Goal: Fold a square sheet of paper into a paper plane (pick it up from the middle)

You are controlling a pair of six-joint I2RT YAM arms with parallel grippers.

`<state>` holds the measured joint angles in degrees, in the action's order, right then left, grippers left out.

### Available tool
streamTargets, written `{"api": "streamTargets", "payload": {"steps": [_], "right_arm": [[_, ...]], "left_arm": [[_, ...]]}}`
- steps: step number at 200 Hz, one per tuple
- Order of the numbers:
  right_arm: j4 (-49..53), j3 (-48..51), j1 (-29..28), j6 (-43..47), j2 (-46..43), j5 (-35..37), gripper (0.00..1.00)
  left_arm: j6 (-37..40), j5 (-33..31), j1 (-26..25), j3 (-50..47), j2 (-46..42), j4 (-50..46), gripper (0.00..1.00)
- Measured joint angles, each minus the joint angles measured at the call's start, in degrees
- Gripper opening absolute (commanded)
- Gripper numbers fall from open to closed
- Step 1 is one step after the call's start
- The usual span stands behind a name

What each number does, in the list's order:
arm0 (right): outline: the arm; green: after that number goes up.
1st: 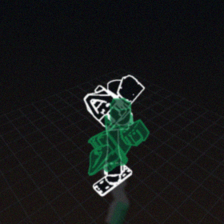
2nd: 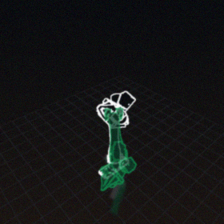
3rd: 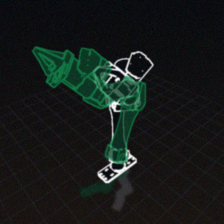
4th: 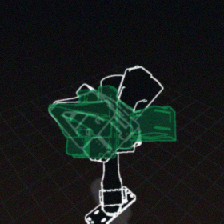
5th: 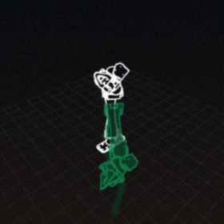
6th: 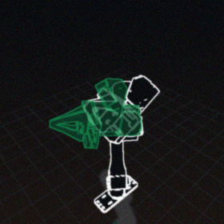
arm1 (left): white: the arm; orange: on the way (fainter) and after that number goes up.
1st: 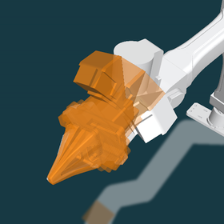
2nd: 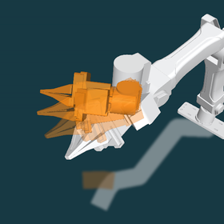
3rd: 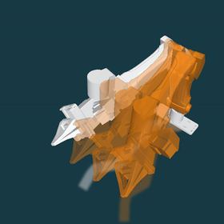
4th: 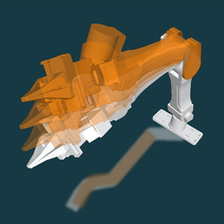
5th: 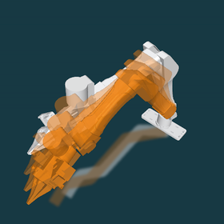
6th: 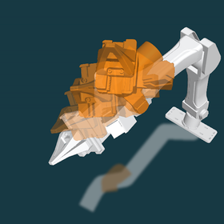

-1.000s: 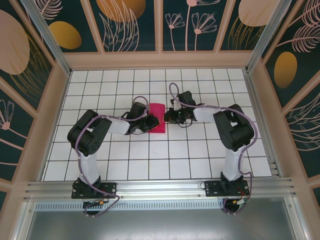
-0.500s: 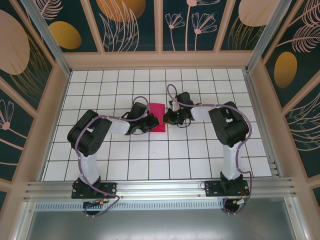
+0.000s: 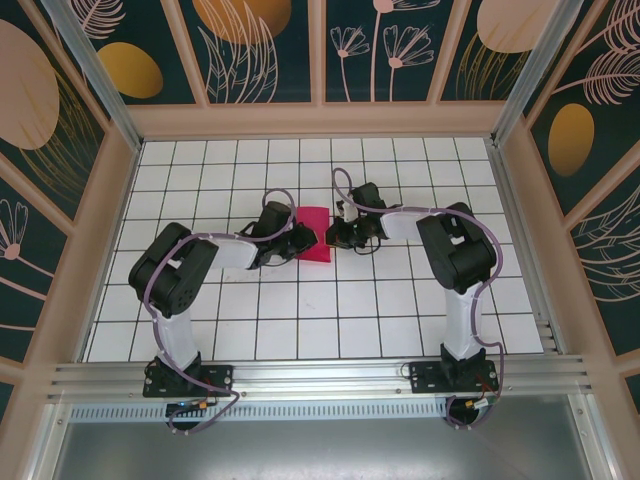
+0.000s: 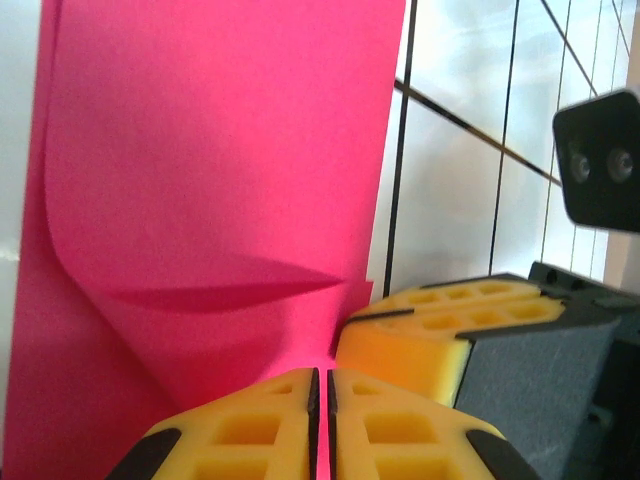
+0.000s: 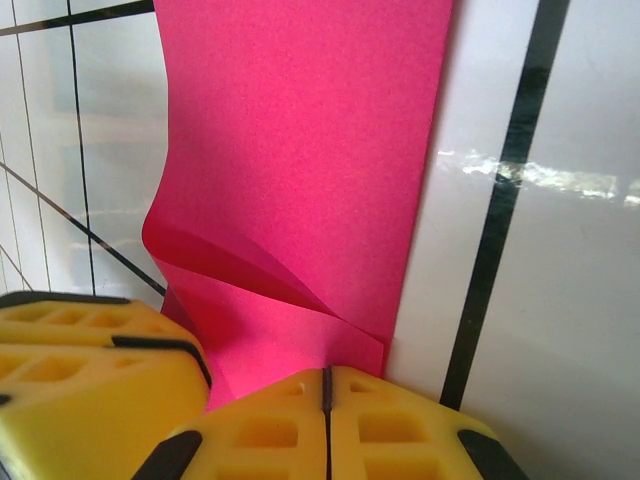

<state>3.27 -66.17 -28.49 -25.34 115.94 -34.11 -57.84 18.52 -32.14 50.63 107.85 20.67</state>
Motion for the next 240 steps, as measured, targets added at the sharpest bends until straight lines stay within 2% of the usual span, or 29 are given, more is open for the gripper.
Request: {"api": "streamTargets", "payload": {"steps": [63, 150, 206, 240], "right_arm": [[0.02, -0.07, 0.0, 0.04, 0.0, -0.09, 0.08], [0.07, -0.09, -0.07, 1.07, -0.42, -1.92, 0.09], [0.22, 2.82, -2.01, 1.05, -7.69, -3.45, 0.09], [1.64, 4.74, -3.15, 1.09, -8.44, -3.45, 0.09]], "left_arm": [[0.9, -5.53, 0.33, 1.86, 0.76, -2.69, 0.13], [1.01, -7.02, 0.31, 2.75, 2.21, -4.94, 0.11], [0.98, -7.02, 0.31, 2.67, 2.21, -4.83, 0.11], [0.96, -7.02, 0.31, 2.45, 2.21, -4.44, 0.11]]}}
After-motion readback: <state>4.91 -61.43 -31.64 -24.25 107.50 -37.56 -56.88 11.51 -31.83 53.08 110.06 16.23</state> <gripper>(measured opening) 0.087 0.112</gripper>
